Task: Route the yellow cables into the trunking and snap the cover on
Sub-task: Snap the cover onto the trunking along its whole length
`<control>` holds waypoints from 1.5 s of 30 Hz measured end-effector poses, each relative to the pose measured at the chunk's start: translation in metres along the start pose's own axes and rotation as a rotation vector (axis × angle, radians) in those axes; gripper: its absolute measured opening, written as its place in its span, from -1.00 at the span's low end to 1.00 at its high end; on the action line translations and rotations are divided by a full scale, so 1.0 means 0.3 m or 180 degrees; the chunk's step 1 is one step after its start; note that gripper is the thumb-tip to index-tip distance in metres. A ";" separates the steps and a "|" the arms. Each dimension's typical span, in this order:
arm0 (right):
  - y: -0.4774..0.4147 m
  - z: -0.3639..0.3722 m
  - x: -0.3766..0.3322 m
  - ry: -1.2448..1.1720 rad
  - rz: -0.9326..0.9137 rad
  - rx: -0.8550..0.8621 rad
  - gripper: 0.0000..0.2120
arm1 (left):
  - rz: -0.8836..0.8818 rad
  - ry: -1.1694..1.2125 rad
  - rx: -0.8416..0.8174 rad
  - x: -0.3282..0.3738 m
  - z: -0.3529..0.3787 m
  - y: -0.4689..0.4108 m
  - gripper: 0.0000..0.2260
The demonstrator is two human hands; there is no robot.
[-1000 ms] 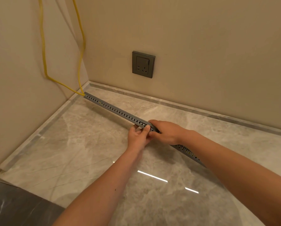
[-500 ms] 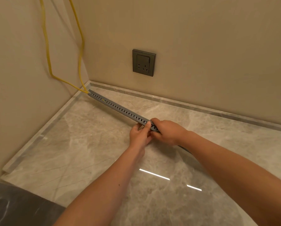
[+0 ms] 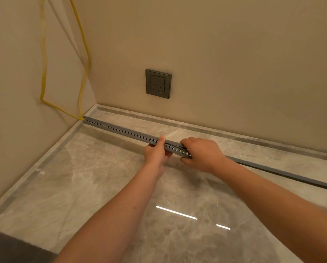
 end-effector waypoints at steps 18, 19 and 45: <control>0.002 0.057 0.013 0.0047 -0.0202 -0.0139 -0.56 | 0.0193 -0.0419 -0.0476 -0.148 -0.001 -0.002 -0.65; -0.001 0.056 0.015 0.0033 -0.0227 -0.0186 -0.57 | 0.0201 -0.0424 -0.0543 -0.149 -0.004 0.000 -0.66; -0.003 0.087 0.006 -0.0369 0.0023 -0.0157 -0.65 | -0.0100 -0.0615 -0.0621 -0.135 0.016 -0.018 -0.62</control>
Point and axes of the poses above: each hand's wrist, its own y-axis away from the middle knuckle, its own z-axis out of the palm, x = y × z, the point moved 3 cm from there along -y, towards the middle knuckle, and after that the axes turned 6 degrees about -z, right-handed, at the moved point
